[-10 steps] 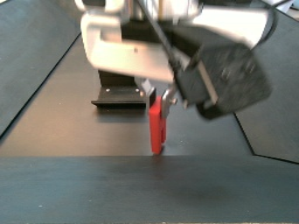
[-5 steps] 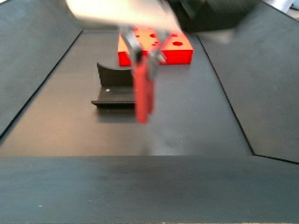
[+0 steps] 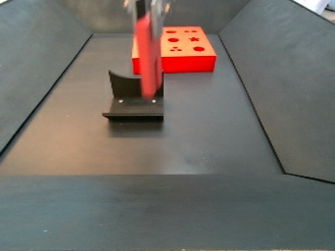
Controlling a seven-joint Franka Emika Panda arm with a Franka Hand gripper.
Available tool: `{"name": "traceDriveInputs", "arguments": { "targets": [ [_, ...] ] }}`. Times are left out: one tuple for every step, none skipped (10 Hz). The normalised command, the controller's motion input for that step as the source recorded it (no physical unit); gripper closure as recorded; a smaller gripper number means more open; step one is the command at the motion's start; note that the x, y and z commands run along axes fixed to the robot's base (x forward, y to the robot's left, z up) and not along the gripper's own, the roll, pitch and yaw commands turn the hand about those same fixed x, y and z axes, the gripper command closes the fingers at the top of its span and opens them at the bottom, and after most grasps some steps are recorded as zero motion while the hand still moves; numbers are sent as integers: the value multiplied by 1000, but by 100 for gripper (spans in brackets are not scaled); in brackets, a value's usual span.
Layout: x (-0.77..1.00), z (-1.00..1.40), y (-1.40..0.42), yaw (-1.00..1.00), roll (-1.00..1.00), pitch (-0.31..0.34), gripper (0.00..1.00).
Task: Pick up the double-square object. Move up. Move to above the board. Insert the double-square object.
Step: Move to above the board.
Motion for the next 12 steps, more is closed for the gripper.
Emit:
{"name": "traceDriveInputs", "arguments": {
  "targets": [
    [-223,274,-1000,1000,59,223,100],
    [-226,272,-1000,903,68,166,100],
    [-224,273,-1000,653,74,113,100],
    [-227,276,-1000,363,89,50,100],
    [-229,275,-1000,258,82,26,100],
    [-234,277,-1000,123,69,7,100],
    [-232,279,-1000,64,58,9,100],
    [-233,279,-1000,43,62,10,100],
    [-233,281,-1000,25,56,3,100],
    [-237,282,-1000,19,51,3,100],
    [-238,285,-1000,14,44,2,100],
    [-238,287,-1000,10,30,5,100]
  ]
}}
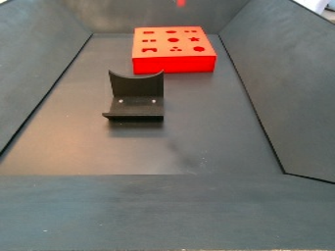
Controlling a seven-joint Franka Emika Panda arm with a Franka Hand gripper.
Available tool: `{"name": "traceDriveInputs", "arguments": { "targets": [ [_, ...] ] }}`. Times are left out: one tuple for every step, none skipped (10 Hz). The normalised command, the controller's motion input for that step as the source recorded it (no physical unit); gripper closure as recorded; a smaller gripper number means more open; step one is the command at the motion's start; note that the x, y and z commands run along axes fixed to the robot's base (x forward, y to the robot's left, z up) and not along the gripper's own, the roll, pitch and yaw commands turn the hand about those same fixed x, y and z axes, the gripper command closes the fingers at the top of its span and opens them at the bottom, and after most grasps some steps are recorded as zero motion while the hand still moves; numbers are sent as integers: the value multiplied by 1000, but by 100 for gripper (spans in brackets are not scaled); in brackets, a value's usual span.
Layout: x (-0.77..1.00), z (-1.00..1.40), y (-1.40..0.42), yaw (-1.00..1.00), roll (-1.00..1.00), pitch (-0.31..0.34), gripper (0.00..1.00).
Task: Pick up the double-square object. Move up. Move to above the board. Insert the double-square object.
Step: Move to above the board, then insert the double-square object.
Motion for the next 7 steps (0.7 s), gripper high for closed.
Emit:
{"name": "traceDriveInputs", "arguments": {
  "targets": [
    [-238,288,-1000,11,17,9,100],
    [-237,296,-1000,11,7,14,100],
    [-230,305,-1000,11,2,22,100],
    [-201,295,-929,11,5,36,100],
    [-128,216,-652,6,-1,43,100],
    [-40,116,-296,10,-2,55,100],
    [0,-17,0,0,0,-6,100]
  ]
}}
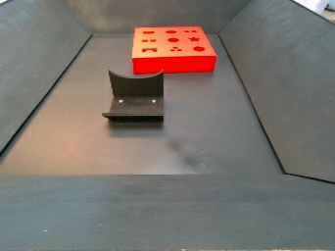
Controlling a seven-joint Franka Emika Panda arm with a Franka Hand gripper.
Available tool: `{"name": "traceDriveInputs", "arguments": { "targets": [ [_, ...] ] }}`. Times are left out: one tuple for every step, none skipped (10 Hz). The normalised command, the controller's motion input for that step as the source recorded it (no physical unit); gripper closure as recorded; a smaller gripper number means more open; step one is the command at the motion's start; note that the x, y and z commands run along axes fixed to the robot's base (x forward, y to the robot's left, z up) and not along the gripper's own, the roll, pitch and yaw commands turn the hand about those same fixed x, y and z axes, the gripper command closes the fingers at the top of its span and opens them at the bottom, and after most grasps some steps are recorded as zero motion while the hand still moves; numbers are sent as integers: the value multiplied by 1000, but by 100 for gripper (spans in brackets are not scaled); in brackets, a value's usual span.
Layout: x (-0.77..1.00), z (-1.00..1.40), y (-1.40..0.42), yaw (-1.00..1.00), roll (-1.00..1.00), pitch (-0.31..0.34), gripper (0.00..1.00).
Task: Pick up the double-square object. Move up. Move to above the board. Insert the double-square object.
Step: Insert the double-square object.
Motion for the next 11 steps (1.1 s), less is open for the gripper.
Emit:
{"name": "traceDriveInputs", "arguments": {
  "targets": [
    [311,-326,0,-69,1,-31,100],
    [714,-580,-3,-343,0,27,100],
    [614,-477,0,-497,-31,3,100],
    [531,-337,0,-637,-133,0,100],
    [429,-297,14,-751,-157,0,100],
    [374,-271,26,-806,-171,0,100],
    [337,-291,20,-823,-170,0,100],
    [103,-340,0,-946,-123,-53,100],
    [0,-311,-17,-1000,-86,-90,100],
    [0,-303,-26,-1000,-81,-91,100],
    [0,-309,-31,-1000,-74,-90,100]
  ]
}}
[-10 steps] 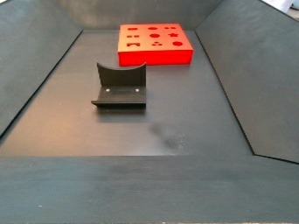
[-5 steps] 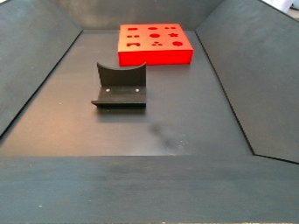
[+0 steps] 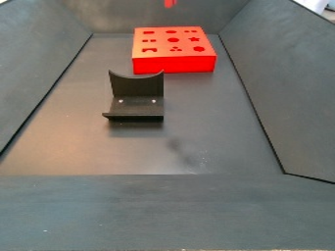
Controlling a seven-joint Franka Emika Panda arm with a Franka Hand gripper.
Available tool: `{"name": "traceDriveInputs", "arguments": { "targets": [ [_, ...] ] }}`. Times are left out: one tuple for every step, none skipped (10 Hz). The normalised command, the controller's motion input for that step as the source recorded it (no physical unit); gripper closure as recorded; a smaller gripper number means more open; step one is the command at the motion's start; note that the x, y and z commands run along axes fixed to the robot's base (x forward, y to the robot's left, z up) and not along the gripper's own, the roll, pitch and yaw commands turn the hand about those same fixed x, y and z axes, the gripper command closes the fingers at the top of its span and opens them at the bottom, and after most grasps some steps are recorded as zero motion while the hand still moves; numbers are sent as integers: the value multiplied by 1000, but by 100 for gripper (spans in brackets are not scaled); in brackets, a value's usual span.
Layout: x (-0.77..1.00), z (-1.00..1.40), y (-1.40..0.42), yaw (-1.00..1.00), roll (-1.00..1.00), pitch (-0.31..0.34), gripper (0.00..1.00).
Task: Pick up the double-square object. Move up. Move to above the board. Insert the double-square object.
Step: Insert the double-square object.
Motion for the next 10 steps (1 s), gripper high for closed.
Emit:
{"name": "traceDriveInputs", "arguments": {
  "targets": [
    [0,-337,-26,-1000,-64,-104,100],
    [0,-466,-77,-989,-13,-143,100],
    [77,-486,-157,-911,0,-146,100],
    [169,-543,-191,-843,0,-119,100],
    [271,-563,-214,-760,13,-99,100],
    [283,-551,-211,-757,17,-90,100],
    [160,-360,-129,-877,0,-97,100],
    [80,-146,-26,-989,-31,-47,100],
    [40,-34,-3,-1000,-69,-9,100],
    [17,-54,-9,-1000,-61,-10,100]
  ]
}}
